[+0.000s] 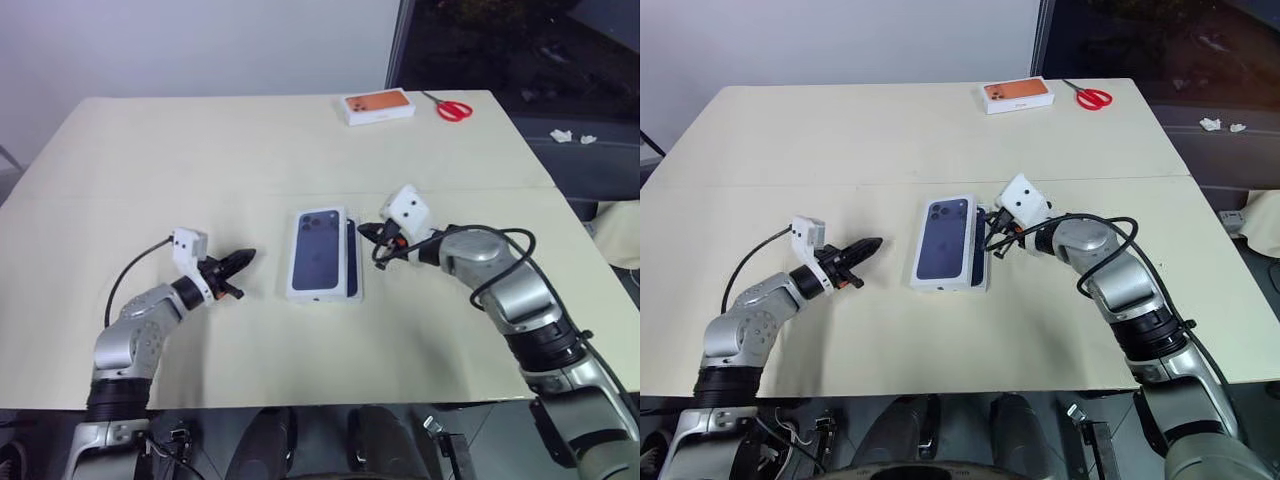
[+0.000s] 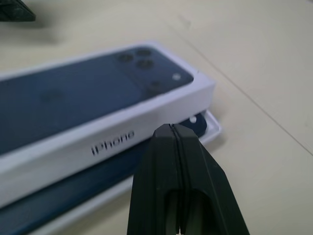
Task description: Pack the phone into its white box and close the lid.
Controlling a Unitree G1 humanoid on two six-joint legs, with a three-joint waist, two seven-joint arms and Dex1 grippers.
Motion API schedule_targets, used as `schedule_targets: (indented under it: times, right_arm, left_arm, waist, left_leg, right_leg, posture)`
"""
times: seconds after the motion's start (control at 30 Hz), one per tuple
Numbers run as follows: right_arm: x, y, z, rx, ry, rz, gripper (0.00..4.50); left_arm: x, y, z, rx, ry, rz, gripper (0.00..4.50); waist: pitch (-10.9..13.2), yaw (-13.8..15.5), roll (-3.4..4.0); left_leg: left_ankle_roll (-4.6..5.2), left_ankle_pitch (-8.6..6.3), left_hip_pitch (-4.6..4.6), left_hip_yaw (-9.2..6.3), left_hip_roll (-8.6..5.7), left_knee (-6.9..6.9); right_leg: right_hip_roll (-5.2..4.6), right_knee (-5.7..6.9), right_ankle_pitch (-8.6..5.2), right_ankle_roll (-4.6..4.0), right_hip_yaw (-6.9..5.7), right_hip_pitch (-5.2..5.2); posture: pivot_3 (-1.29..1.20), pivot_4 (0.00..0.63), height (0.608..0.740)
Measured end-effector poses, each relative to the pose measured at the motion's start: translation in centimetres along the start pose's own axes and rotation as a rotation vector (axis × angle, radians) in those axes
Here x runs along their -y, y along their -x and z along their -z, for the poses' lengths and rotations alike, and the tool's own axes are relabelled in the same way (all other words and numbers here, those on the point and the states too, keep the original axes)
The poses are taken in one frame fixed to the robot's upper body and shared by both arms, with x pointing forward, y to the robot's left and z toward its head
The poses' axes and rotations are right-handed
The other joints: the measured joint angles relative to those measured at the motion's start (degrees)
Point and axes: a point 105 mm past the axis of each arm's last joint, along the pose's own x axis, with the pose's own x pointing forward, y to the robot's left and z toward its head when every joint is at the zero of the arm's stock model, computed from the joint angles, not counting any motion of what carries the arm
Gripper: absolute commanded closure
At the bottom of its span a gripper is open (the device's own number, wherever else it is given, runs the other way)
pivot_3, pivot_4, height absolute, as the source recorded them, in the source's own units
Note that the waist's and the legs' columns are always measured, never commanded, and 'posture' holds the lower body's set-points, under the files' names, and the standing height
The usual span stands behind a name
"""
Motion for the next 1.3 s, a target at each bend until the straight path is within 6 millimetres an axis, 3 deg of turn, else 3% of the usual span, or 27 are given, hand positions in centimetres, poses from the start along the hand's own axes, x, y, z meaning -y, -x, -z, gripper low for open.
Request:
schedule_targets:
  times: [0.3, 0.43, 0.73, 1.3]
  right_arm:
    - [0.1, 0.0, 0.5, -0.044, 0.047, 0.000, 4.45]
    - [0.1, 0.0, 0.6, -0.052, 0.049, -0.004, 4.45]
    - [-0.2, 0.3, 0.9, -0.066, 0.064, -0.017, 4.45]
    - [0.6, 0.8, 0.5, -0.045, 0.072, 0.026, 4.45]
  left_arm:
    - [1.9, -4.2, 0.2, -0.032, 0.029, 0.080, 4.50]
    - [2.6, -5.1, 0.4, -0.037, 0.041, 0.106, 4.50]
    - [4.4, -6.1, 1.0, -0.041, 0.085, 0.156, 4.50]
    - [5.7, -6.7, 0.5, -0.013, 0.098, 0.161, 4.50]
  waist:
    - [0.00, 0.06, -0.01]
    - [0.00, 0.06, -0.01]
    - [0.00, 0.13, -0.01]
    - [0.01, 0.00, -0.03]
  left_leg:
    - [-0.01, 0.01, 0.00, -0.01, -0.04, 0.04]
    - [-0.02, 0.01, 0.00, -0.02, -0.07, 0.04]
    - [-0.02, 0.01, 0.00, -0.05, -0.14, 0.06]
    - [-0.04, 0.02, 0.00, -0.06, -0.16, 0.06]
  right_leg:
    - [0.00, 0.02, 0.00, 0.00, -0.03, 0.03]
    - [-0.02, 0.03, 0.01, 0.00, -0.02, 0.03]
    - [-0.07, 0.03, 0.01, 0.01, -0.02, 0.05]
    - [-0.06, 0.04, 0.01, 0.01, -0.02, 0.04]
  posture:
    - [0.00, 0.150, 0.740]
    - [0.00, 0.150, 0.740]
    - [0.00, 0.150, 0.740]
    - [0.00, 0.150, 0.740]
